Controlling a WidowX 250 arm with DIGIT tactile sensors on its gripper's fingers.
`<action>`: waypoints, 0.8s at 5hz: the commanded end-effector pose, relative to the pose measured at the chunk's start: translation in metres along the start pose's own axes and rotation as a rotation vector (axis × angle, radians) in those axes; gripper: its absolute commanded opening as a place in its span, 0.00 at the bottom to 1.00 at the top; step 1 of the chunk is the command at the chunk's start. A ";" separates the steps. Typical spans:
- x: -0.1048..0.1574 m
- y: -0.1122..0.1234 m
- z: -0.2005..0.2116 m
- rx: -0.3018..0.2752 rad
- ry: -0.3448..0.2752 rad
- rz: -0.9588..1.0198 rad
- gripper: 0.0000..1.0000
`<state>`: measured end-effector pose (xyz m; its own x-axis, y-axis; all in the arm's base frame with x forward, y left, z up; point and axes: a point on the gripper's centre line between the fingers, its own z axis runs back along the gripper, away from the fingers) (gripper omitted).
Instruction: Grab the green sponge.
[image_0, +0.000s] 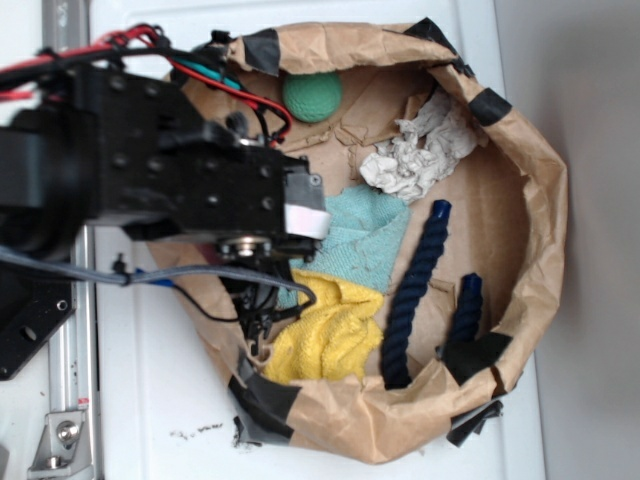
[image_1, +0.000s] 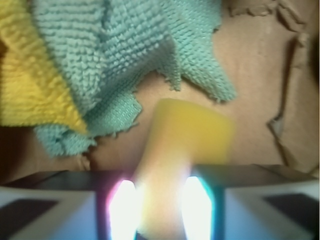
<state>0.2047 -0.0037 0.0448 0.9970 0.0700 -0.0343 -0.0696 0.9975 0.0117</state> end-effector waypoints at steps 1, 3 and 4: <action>-0.005 0.017 0.056 -0.065 -0.157 0.065 1.00; 0.000 0.023 0.027 -0.021 -0.130 0.174 1.00; 0.013 0.026 0.004 -0.008 -0.090 0.180 1.00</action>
<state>0.2138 0.0164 0.0423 0.9746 0.2236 0.0138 -0.2237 0.9746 0.0083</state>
